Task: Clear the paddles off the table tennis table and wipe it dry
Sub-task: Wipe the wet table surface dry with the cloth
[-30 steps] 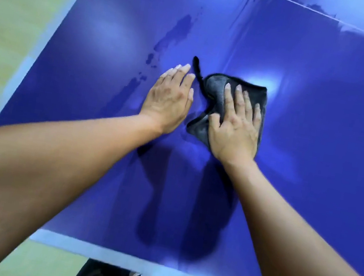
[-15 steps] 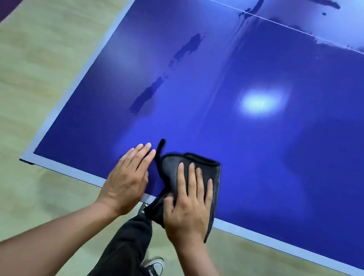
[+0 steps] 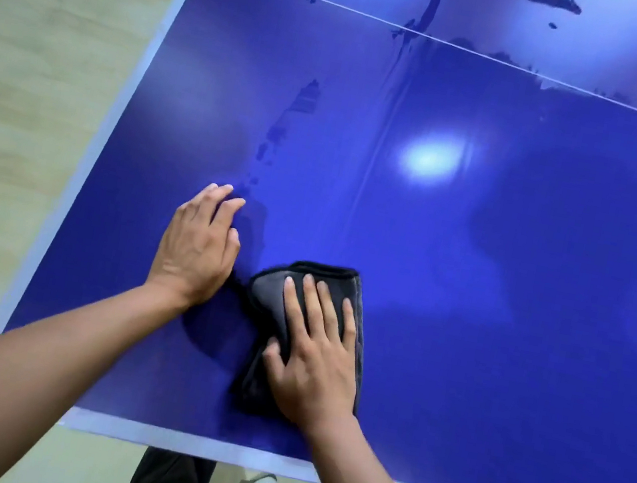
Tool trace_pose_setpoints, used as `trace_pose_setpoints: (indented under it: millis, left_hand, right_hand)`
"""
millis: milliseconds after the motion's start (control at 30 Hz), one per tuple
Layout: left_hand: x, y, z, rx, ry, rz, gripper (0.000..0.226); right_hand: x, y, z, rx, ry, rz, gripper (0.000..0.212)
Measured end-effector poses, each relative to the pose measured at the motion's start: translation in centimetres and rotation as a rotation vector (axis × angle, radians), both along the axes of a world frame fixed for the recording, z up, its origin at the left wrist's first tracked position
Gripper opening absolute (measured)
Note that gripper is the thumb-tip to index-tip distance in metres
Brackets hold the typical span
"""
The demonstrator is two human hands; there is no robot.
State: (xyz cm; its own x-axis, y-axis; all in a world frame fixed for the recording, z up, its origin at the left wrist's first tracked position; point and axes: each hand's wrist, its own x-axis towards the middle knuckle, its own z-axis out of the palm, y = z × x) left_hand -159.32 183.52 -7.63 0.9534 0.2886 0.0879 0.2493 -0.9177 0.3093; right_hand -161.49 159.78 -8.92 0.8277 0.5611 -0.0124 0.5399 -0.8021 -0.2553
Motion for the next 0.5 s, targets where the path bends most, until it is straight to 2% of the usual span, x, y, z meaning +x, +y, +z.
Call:
trace_pose_setpoints:
  millis: [267,333,500]
  left_hand:
    - [12.7,10.1,-1.9,0.082,0.04,-0.029,0.055]
    - [14.0,11.2,-2.0,0.128,0.027,-0.039,0.057]
    - [14.6,11.6,-2.1,0.061,0.012,-0.02,0.059]
  right_hand:
    - [21.7,9.4,-0.8,-0.038,-0.022,-0.247,0.076]
    - [26.6,11.0,-0.7,-0.052,-0.05,-0.311,0.077]
    - [37.9,14.9,-0.7,-0.078,-0.037,-0.428,0.076]
